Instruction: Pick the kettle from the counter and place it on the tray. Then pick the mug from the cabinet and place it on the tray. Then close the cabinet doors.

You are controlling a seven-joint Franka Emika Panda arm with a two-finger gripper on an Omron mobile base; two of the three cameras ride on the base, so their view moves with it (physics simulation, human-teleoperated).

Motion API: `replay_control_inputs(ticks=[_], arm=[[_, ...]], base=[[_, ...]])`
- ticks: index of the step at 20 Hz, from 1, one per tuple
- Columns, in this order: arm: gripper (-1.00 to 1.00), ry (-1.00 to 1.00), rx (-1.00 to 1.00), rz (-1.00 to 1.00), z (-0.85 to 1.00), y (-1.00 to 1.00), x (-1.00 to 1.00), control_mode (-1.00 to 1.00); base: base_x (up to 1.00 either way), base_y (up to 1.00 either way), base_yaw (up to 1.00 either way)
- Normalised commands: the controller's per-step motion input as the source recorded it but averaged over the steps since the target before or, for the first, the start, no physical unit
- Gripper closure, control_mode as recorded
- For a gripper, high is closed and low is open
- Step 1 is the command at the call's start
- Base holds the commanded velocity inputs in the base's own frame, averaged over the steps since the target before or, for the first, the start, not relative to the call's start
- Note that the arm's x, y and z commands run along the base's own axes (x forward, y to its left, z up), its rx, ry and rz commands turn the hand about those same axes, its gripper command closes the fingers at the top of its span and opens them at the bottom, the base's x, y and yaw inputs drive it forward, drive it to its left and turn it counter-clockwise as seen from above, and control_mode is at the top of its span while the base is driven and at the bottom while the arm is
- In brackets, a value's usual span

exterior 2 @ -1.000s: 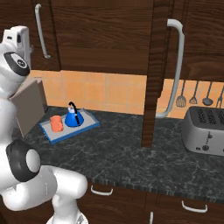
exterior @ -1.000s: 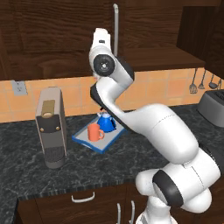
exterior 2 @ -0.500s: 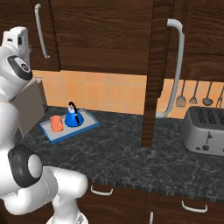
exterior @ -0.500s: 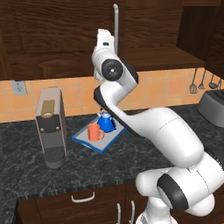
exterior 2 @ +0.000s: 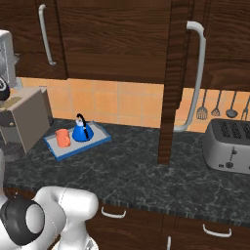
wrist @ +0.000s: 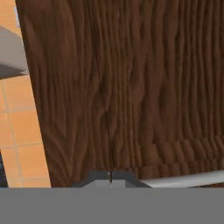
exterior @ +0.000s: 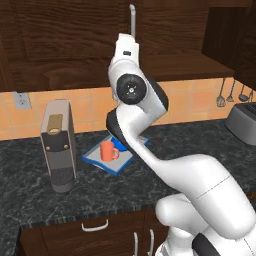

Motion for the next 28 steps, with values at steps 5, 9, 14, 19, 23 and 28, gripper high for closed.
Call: replay_control_inputs(ticks=[5,9,14,19,23,28], arm=[[1.00,0.12,0.13,-0.05,0.00,-0.65,-0.72,-1.00],[1.00,0.00,0.18,0.00,0.00,-0.48,-0.13,-1.00],[1.00,0.00,0.19,0.00,-0.02,-0.36,-0.51,-1.00],[1.00,-0.02,0.30,-0.07,-0.17,-0.22,-0.52,-1.00],[1.00,0.00,0.43,-0.12,-0.03,-0.30,-0.15,-1.00],[1.00,0.04,0.38,-0.05,0.00,-0.29,0.00,-1.00]], base=[[0.00,0.00,0.00],[0.00,0.00,0.00],[0.00,0.00,0.00],[0.00,0.00,0.00],[0.00,0.00,0.00],[0.00,0.00,0.00]])
